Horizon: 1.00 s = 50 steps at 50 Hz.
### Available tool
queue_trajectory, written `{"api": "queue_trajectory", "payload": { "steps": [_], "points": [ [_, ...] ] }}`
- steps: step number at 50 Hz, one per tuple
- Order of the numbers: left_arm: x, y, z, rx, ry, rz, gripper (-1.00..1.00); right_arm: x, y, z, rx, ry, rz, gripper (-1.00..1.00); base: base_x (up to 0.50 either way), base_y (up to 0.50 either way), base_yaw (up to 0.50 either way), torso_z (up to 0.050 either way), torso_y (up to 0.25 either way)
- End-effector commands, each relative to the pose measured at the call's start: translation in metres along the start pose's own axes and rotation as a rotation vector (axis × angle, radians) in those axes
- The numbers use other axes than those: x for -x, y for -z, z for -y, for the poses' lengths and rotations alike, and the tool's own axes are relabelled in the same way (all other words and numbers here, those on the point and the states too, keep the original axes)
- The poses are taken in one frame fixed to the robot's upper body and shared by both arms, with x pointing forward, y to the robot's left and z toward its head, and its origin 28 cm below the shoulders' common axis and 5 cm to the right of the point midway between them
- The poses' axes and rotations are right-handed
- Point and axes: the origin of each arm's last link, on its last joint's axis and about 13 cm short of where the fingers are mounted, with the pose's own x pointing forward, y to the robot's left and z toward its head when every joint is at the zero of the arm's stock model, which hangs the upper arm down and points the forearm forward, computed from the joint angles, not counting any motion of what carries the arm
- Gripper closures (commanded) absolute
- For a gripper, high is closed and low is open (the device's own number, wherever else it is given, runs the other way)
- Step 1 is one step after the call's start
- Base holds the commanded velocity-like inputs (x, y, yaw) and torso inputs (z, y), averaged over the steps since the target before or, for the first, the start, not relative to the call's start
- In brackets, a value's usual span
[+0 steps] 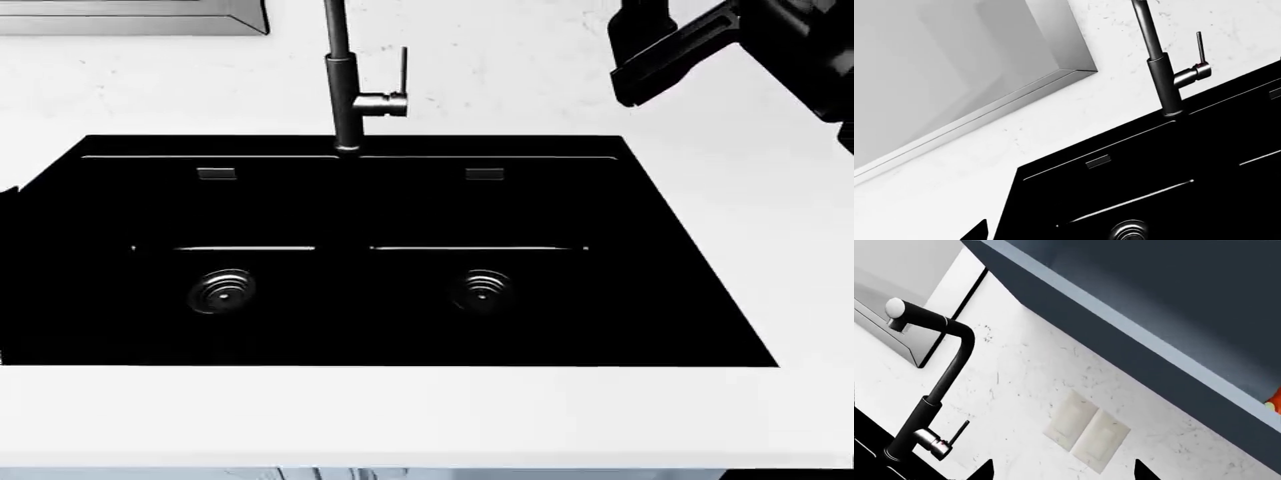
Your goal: Pick and place the shaker into the drawer. Then close the cabinet.
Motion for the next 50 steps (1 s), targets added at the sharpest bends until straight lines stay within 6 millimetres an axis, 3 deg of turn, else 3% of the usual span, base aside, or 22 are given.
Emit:
{"api": "queue_trajectory", "payload": {
  "steps": [1,14,18,22,26,28,30,32,34,35,36,42,46,50],
  "points": [
    [-0.001,0.002,0.003,0.007,0.011,0.003,-1.0,0.001,0.003,-0.001,-0.015,0.008,-0.002,-1.0,0.5,0.0,0.0,0.0,0.0],
    [0.0,0.005,0.005,0.01,0.019,0.003,-1.0,0.003,0.005,-0.003,-0.014,0.0,-0.004,-1.0,0.5,-0.16,0.0,0.0,0.002],
    [0.0,0.005,0.006,0.013,0.017,0.006,-1.0,0.003,0.005,-0.003,-0.023,0.006,-0.004,-1.0,0.0,0.0,0.0,0.0,0.003],
    [0.006,-0.004,0.001,0.028,-0.102,0.11,-1.0,0.004,0.004,-0.003,-0.028,0.013,0.002,-1.0,0.0,0.0,0.0,0.0,0.0],
    [0.026,-0.039,-0.014,0.05,-0.31,0.363,-1.0,0.004,0.0,-0.002,-0.032,0.019,0.014,-1.0,0.0,0.0,0.0,0.0,0.0],
    [0.037,-0.068,-0.022,0.028,-0.354,0.477,-1.0,0.003,-0.001,-0.002,-0.036,0.021,0.021,-1.0,0.0,0.0,0.0,0.0,0.0],
    [0.026,-0.088,-0.021,-0.005,-0.294,0.457,-1.0,0.003,-0.002,-0.002,-0.039,0.029,0.027,-1.0,0.0,0.0,0.0,0.0,0.0],
    [0.018,-0.126,-0.022,-0.041,-0.242,0.517,-1.0,0.002,-0.004,0.0,-0.045,0.039,0.037,-1.0,0.0,0.0,0.0,0.0,0.0],
    [0.039,-0.174,-0.032,-0.077,-0.256,0.705,-1.0,0.003,-0.005,0.001,-0.054,0.043,0.047,-1.0,0.0,0.0,0.0,0.0,0.0],
    [0.06,-0.197,-0.039,-0.083,-0.286,0.82,-1.0,0.003,-0.004,0.001,-0.059,0.045,0.051,-1.0,0.0,0.0,0.0,0.0,0.0],
    [0.072,-0.211,-0.042,-0.094,-0.295,0.885,-1.0,0.004,-0.003,0.001,-0.064,0.047,0.053,-1.0,0.0,0.0,0.0,0.0,0.0],
    [0.091,-0.263,-0.029,-0.129,-0.159,1.072,-1.0,0.004,0.0,0.003,-0.09,0.061,0.061,-1.0,0.0,0.0,0.0,0.0,0.0],
    [0.088,-0.306,-0.011,-0.166,0.159,1.189,-1.0,0.002,0.001,0.003,-0.103,0.064,0.062,-1.0,0.0,0.0,0.0,0.0,0.0],
    [0.077,-0.318,0.0,-0.079,0.258,1.182,-1.0,0.002,0.002,0.003,-0.114,0.064,0.059,-1.0,0.0,0.0,0.0,0.0,0.0]
  ]
}}
